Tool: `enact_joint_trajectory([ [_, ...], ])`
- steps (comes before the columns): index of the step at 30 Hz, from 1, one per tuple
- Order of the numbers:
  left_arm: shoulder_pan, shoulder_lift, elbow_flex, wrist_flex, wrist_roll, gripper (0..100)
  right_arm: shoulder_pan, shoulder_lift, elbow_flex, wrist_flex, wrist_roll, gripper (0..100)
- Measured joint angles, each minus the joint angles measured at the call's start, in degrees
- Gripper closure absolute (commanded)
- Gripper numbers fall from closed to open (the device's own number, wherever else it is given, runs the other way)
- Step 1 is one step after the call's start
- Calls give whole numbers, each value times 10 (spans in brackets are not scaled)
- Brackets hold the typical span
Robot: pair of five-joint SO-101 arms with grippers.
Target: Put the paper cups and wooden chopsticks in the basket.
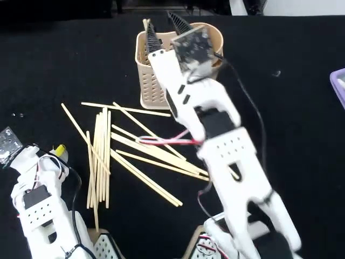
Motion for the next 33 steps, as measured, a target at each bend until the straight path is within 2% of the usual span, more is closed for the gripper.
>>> enact_joint_trajectory([
  [5,0,0,0,0,0,736,-1,-135,4,137,0,874],
  [12,0,0,0,0,0,736,19,-355,79,499,0,871],
  [14,0,0,0,0,0,736,40,-403,142,552,11,871],
  [17,0,0,0,0,0,736,84,-441,264,550,60,851],
  [21,0,0,0,0,0,736,116,-429,428,491,128,790],
  [25,0,0,0,0,0,736,119,-388,493,479,216,791],
  [28,0,0,0,0,0,736,91,-359,493,498,248,791],
  [33,0,0,0,0,0,736,20,-320,493,515,259,791],
])
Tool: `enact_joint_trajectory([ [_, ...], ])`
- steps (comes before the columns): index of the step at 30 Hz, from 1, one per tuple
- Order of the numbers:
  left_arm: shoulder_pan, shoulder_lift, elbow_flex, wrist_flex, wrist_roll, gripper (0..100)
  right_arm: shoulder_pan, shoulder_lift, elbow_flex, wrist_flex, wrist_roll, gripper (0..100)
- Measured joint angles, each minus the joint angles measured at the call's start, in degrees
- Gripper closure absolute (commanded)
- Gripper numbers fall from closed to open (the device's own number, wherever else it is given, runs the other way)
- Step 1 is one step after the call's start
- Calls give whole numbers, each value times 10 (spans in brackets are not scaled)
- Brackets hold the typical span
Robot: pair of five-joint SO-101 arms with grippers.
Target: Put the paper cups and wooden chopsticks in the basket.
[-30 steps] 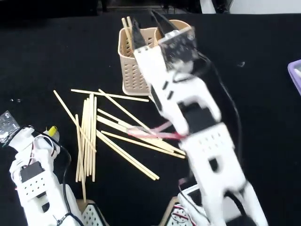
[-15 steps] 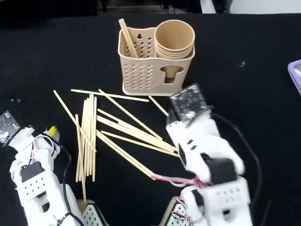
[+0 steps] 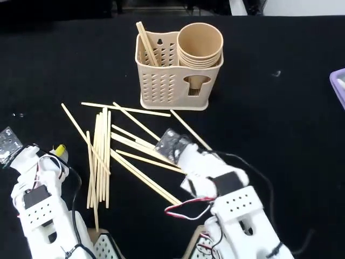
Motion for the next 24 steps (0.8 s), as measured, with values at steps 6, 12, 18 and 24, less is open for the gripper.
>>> enact_joint_trajectory([
  [6,0,0,0,0,0,736,-12,77,-11,-56,0,791],
  [12,0,0,0,0,0,736,-13,199,-71,-69,0,791],
  [18,0,0,0,0,0,736,-13,304,-114,-70,6,827],
  [24,0,0,0,0,0,736,-13,339,-116,-70,76,986],
])
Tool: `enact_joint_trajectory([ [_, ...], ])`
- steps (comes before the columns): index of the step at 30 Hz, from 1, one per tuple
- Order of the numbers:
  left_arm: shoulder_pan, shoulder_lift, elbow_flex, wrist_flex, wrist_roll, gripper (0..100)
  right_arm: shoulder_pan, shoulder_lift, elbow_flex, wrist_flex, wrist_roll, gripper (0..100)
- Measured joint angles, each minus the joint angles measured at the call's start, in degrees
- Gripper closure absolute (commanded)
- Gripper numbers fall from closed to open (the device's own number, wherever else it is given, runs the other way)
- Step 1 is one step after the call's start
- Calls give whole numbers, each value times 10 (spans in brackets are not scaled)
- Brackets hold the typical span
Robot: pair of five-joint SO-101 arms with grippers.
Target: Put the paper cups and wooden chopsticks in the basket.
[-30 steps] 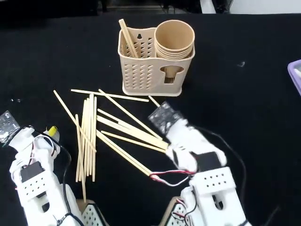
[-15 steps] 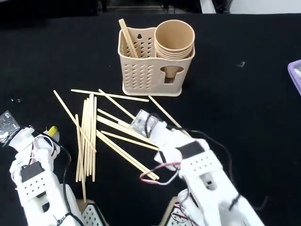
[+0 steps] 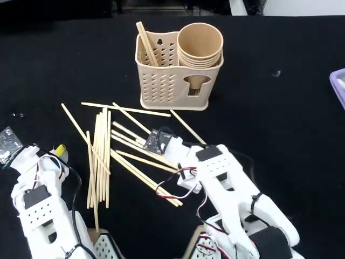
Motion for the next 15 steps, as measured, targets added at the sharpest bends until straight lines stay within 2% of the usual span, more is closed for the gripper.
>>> enact_joint_trajectory([
  [5,0,0,0,0,0,736,0,-7,-1,33,11,988],
  [15,0,0,0,0,0,736,74,-199,-12,148,16,988],
])
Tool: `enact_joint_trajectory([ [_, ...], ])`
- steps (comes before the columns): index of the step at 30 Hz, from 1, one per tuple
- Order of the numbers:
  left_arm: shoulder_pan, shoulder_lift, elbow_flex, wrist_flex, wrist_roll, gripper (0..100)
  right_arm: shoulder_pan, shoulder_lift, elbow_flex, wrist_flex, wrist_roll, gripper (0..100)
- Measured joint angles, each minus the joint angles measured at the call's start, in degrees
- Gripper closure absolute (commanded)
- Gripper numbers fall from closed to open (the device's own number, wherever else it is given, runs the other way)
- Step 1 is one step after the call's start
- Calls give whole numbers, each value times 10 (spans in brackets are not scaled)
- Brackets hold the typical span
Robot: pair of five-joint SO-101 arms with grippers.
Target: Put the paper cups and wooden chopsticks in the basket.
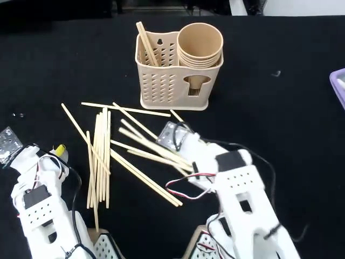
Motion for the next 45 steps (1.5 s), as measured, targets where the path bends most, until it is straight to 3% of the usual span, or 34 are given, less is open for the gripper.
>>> enact_joint_trajectory([
  [5,0,0,0,0,0,736,55,-28,23,3,69,987],
  [10,0,0,0,0,0,736,134,-16,67,-78,127,976],
  [15,0,0,0,0,0,736,152,50,70,-99,135,871],
  [20,0,0,0,0,0,736,149,112,56,-99,131,893],
  [24,0,0,0,0,0,736,111,149,24,-99,86,991],
  [34,0,0,0,0,0,736,36,177,-48,-100,-2,983],
  [45,0,0,0,0,0,736,25,178,-18,-100,-10,982],
])
